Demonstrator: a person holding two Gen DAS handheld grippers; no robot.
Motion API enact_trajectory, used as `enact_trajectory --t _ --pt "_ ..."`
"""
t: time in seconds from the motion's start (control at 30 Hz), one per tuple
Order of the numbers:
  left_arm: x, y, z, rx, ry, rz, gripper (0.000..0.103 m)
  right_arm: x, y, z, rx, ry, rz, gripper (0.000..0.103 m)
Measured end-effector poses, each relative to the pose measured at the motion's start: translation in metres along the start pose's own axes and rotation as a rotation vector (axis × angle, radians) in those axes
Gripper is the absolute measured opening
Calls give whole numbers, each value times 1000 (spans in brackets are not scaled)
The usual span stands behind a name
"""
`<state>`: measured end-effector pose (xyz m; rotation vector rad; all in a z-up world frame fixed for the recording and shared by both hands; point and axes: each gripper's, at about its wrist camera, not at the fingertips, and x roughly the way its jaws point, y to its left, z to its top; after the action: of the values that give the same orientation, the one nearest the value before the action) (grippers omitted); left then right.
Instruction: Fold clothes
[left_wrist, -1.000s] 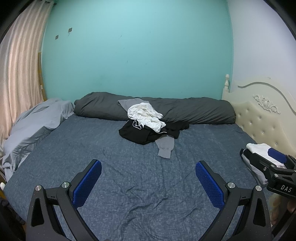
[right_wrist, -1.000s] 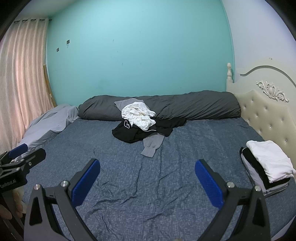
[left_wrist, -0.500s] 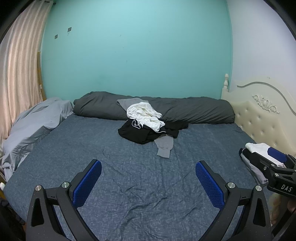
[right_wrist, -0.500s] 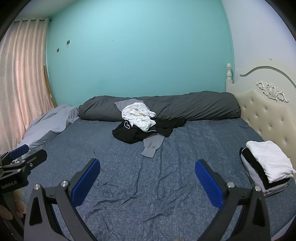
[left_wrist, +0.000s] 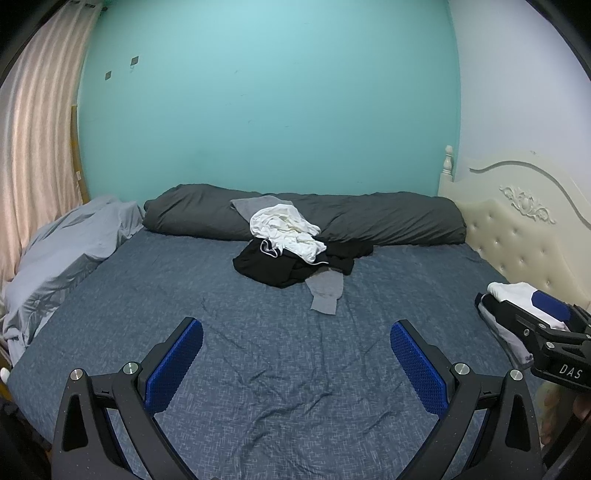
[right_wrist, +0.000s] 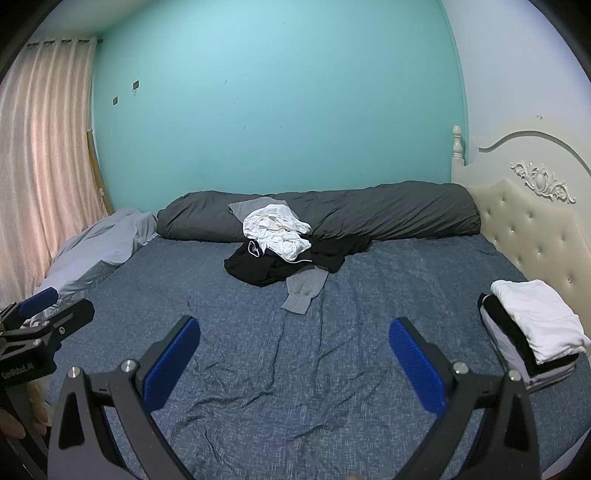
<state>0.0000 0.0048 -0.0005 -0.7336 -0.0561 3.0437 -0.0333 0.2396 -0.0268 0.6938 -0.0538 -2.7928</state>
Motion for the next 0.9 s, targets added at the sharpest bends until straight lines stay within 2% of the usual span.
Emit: enact_trajectory --t 0.47,0.9 --pt "0 -1 2 4 0 -3 103 0 -1 4 2 5 0 103" --pt "4 -1 4 0 -5 36 103 1 -1 5 8 10 0 103"
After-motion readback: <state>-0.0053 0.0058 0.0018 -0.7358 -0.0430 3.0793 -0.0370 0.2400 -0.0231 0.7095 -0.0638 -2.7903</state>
